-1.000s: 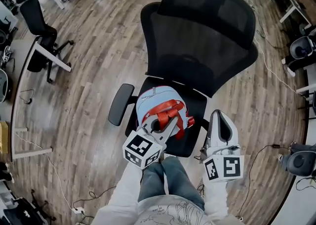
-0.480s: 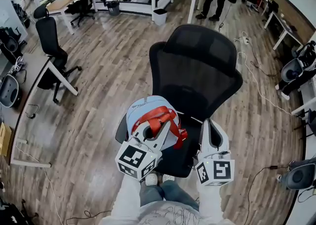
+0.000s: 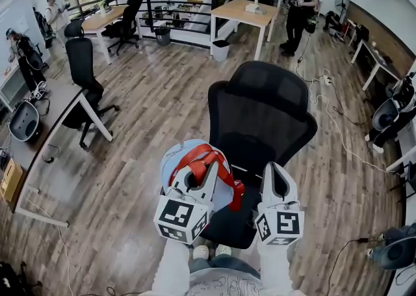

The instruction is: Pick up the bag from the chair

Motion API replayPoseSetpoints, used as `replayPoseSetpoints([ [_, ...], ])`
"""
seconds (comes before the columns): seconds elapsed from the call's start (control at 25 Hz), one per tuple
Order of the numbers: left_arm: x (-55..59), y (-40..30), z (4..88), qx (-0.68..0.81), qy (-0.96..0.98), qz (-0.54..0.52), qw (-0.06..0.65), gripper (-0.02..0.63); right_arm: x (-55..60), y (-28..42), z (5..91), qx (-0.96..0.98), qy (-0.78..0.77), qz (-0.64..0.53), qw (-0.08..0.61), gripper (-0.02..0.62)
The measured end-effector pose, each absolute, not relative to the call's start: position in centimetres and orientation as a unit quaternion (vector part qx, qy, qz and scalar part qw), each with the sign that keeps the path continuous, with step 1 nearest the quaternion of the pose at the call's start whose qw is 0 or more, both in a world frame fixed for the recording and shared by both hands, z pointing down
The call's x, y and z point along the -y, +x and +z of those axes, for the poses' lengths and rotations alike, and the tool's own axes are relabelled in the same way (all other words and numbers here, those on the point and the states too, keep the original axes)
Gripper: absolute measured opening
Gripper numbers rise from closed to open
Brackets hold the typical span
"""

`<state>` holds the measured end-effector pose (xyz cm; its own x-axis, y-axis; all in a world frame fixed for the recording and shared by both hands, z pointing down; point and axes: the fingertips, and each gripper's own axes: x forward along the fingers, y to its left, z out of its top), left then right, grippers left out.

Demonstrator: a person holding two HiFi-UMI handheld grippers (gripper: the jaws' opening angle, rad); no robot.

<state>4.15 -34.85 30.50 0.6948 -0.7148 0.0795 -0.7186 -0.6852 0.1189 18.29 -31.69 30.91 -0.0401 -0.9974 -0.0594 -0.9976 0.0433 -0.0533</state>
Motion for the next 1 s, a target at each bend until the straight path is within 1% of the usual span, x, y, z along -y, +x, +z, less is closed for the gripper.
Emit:
replayPoseSetpoints([
  [0.44, 33.5, 1.2, 29.2, 0.444, 0.894, -0.007, 0.065, 0.017, 30.8, 17.4, 29.8, -0.719, -0.693, 0.009, 0.051, 0.011],
  [1.0, 33.7, -0.4, 28.7, 0.461, 0.885, -0.018, 0.064, 0.017, 30.0, 18.3, 29.1, -0.709, -0.703, 0.014, 0.055, 0.011],
])
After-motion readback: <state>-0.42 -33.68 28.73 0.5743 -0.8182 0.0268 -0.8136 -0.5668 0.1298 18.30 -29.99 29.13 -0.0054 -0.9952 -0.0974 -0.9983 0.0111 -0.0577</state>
